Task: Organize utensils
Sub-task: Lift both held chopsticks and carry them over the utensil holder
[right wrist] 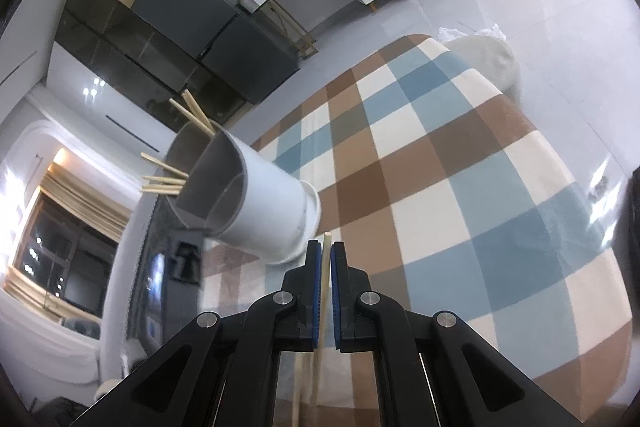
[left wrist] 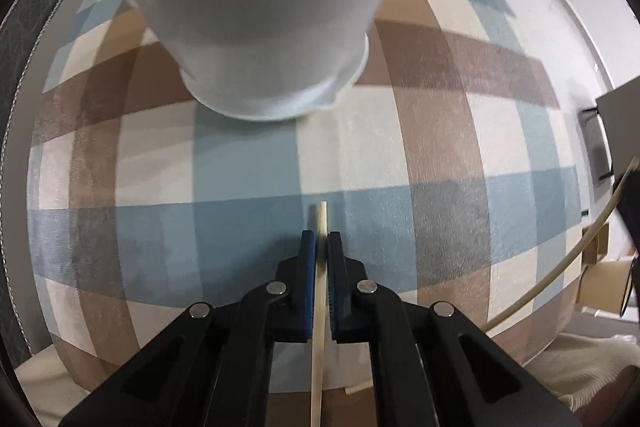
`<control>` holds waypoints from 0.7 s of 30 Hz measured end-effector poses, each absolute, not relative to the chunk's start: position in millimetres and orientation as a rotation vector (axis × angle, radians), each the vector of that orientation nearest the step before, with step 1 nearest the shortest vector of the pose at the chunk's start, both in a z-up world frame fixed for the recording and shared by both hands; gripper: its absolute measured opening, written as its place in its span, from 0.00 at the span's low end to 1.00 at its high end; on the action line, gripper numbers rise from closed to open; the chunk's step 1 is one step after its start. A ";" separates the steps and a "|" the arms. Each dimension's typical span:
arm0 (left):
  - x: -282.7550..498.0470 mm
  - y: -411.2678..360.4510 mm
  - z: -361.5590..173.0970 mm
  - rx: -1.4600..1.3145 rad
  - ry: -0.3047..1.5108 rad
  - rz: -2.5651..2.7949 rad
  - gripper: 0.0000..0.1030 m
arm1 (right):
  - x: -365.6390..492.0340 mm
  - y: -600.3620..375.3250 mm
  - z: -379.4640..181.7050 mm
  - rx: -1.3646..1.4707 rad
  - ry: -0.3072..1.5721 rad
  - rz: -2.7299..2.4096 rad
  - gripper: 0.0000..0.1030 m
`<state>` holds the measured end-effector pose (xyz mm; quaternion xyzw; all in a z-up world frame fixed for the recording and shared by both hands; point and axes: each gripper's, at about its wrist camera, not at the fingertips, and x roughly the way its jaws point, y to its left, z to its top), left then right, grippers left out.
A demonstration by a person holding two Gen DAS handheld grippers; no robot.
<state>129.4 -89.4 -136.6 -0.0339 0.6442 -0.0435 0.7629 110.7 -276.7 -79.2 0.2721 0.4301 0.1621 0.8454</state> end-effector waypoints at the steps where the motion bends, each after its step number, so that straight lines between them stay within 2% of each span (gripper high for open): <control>1: 128.3 -85.9 -131.3 -0.092 1.376 -0.104 0.01 | 109.3 -276.6 -79.1 0.569 0.907 0.338 0.04; 14: 67.4 -43.6 -49.6 -0.134 0.954 -0.183 0.01 | 78.8 -253.6 -67.9 0.461 0.862 0.342 0.04; 21: 37.1 -37.6 -31.7 -0.131 0.854 -0.219 0.01 | 55.0 -237.3 -50.9 0.421 0.789 0.373 0.04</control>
